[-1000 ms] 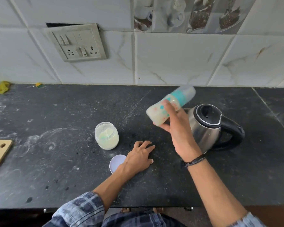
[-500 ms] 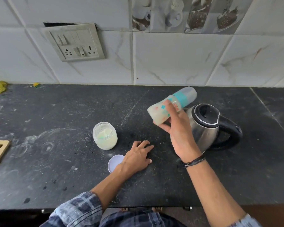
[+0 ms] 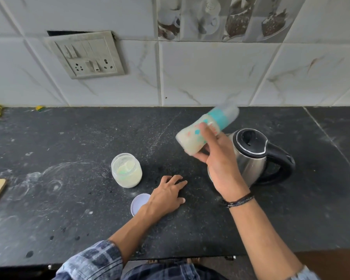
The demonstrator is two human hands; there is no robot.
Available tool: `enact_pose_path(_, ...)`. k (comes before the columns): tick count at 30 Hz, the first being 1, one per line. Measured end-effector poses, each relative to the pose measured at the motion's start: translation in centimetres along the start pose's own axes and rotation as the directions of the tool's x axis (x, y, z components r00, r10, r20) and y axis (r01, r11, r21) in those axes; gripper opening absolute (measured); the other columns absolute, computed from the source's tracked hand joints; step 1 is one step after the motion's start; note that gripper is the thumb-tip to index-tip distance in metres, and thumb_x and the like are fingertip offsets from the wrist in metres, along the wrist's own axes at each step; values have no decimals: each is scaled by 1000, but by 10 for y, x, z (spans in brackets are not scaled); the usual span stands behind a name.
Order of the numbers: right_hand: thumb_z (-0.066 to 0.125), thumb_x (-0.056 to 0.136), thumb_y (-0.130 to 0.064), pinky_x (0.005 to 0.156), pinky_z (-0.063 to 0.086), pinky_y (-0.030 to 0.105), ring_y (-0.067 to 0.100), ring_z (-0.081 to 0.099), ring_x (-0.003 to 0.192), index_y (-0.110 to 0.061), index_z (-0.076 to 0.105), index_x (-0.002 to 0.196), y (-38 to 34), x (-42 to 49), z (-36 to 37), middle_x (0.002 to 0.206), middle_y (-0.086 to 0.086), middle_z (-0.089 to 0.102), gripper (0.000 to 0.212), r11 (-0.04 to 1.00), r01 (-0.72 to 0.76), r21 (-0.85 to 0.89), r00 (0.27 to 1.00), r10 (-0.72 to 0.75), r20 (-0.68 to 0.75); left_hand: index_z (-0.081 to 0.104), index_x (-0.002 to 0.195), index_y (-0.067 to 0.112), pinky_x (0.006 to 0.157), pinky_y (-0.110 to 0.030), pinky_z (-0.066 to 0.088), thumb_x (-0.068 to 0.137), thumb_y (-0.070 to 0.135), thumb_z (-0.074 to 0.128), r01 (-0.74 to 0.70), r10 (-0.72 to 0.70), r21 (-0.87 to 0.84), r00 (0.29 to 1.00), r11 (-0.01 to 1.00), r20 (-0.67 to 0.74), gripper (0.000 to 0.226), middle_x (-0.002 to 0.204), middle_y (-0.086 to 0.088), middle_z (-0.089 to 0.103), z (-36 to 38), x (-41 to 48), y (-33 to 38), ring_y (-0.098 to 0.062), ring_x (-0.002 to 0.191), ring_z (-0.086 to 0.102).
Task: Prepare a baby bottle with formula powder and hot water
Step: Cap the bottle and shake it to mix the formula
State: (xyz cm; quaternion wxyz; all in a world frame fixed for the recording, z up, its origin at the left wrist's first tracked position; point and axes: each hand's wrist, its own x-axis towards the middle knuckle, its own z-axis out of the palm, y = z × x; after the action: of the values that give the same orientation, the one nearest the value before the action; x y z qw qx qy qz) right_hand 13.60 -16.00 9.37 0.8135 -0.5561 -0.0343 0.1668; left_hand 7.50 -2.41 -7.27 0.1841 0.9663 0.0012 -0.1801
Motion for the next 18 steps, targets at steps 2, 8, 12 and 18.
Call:
enact_pose_path(2, 73, 79, -41, 82, 63, 40, 19, 70, 116, -18, 64, 121, -4, 2, -1, 120, 5, 74, 48, 1000, -3, 22, 1000, 3, -7, 29, 160, 33, 107, -47, 48, 99, 41, 58, 3, -3, -8, 1000, 1000, 5, 68, 165, 13, 19, 0, 0, 2, -23, 150, 16)
enact_pose_path(8, 73, 80, -38, 79, 63, 34, 14, 73, 110, -16, 65, 119, -7, -1, -4, 114, 1, 76, 46, 997, -10, -76, 999, 13, 39, 29, 160, 33, 107, -46, 48, 99, 41, 58, -3, 3, 5, 1000, 1000, 5, 68, 165, 13, 19, 0, -1, -1, -24, 149, 16)
enact_pose_path(12, 73, 89, -34, 74, 63, 31, 15, 74, 105, -15, 65, 119, -14, 3, -7, 107, -3, 77, 36, 976, -59, -209, 997, 67, 34, 29, 160, 33, 109, -46, 47, 99, 40, 58, 2, -2, -10, 1000, 1000, 4, 68, 165, 12, 19, 1, -1, 1, -24, 149, 16)
enact_pose_path(18, 74, 80, -44, 75, 63, 33, 12, 74, 106, -18, 66, 118, -12, 2, -7, 115, 2, 76, 47, 992, -57, -113, 998, 61, 33, 29, 160, 33, 108, -46, 48, 99, 40, 59, -3, 3, -7, 1000, 1000, 3, 68, 165, 13, 19, -1, 0, 2, -24, 149, 16)
